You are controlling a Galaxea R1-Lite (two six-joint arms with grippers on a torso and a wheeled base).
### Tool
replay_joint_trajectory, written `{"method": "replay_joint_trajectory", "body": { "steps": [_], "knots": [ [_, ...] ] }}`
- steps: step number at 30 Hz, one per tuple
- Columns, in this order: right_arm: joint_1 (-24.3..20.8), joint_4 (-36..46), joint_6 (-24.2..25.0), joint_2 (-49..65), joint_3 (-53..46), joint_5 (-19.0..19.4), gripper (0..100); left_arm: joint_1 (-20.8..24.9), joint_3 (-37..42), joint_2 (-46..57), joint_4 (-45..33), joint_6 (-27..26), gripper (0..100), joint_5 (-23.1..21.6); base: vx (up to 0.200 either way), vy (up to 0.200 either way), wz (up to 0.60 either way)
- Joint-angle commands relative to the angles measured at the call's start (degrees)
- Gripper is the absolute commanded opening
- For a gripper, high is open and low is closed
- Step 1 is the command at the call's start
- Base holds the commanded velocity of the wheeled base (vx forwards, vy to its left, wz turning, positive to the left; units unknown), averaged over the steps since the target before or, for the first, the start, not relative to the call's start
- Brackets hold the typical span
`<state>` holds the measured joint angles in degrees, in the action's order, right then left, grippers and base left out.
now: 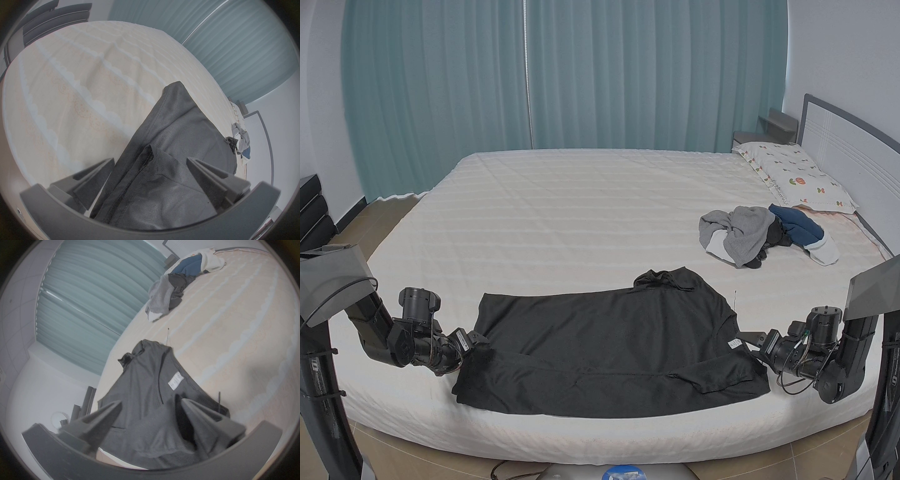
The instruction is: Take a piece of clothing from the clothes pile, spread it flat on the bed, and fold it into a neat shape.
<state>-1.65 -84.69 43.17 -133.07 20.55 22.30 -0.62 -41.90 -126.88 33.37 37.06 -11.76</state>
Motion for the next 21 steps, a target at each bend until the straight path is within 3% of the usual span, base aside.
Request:
{"method": "replay_joint_trajectory", "body": {
  "steps": [1,5,9,13,15,21],
  "knots": [
    [0.24,-1.53,1.48,-0.26,-0.51,0.12,100,-0.08,-0.02,0.05,0.03,0.12,100,-0.01,0.000,0.000,0.00],
    [1.73,-3.64,8.51,-0.35,-0.60,1.08,100,-0.43,0.68,1.46,0.30,0.29,100,-0.01,0.000,0.000,0.00],
    [2.09,-3.91,12.29,-1.05,0.01,2.31,100,-0.43,0.24,2.34,0.65,4.95,100,-0.01,0.000,0.000,0.00],
    [1.47,-4.70,13.08,-2.45,0.19,2.05,100,-0.52,-0.82,2.51,0.65,9.17,100,-0.10,0.050,0.000,0.00],
    [1.38,-5.14,13.08,-2.63,-0.07,1.96,100,-0.52,-0.64,2.51,0.56,9.00,100,-0.10,0.200,0.000,0.00],
    [1.21,-5.14,13.00,-2.63,-0.43,1.79,100,-0.52,-0.99,2.60,0.65,8.91,100,-0.10,0.000,0.000,0.00]
  ]
}}
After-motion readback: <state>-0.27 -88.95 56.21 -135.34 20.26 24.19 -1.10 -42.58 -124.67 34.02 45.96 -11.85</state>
